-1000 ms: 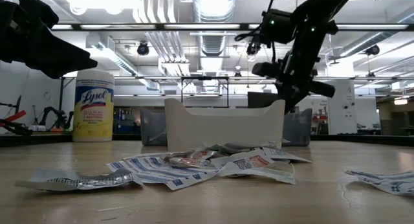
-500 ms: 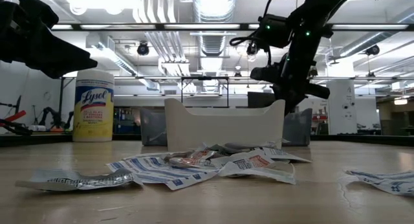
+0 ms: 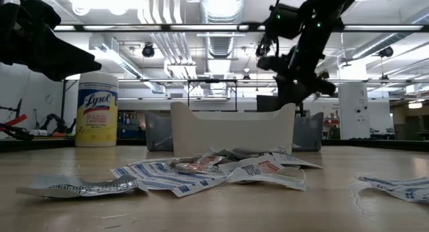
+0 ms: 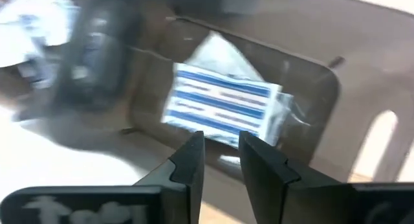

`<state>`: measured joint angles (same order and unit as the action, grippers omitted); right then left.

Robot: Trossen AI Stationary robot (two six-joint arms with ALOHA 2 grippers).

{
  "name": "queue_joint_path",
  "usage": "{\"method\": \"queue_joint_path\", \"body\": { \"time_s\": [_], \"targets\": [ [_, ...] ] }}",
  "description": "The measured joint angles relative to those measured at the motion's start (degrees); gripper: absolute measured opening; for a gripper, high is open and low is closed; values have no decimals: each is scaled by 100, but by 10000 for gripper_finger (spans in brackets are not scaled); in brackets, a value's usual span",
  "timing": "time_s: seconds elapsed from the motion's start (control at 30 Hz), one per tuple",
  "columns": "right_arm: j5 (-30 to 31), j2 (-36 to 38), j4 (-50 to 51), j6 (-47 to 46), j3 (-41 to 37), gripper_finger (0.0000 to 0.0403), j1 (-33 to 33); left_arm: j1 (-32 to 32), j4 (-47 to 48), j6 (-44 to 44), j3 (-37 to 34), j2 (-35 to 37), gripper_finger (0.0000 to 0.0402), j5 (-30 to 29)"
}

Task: Pick & Place First Aid Supplies
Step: Put the blue bandage into the right black bin

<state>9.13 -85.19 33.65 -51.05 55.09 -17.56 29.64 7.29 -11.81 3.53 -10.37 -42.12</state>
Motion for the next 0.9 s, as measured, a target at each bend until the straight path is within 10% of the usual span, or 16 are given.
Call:
{"method": "queue_joint_path", "body": {
  "time_s": [0.9],
  "targets": [
    [-15,260,-3,201,1040,52,2616,3,-121,-51,-2,0,177,2]
  ]
}}
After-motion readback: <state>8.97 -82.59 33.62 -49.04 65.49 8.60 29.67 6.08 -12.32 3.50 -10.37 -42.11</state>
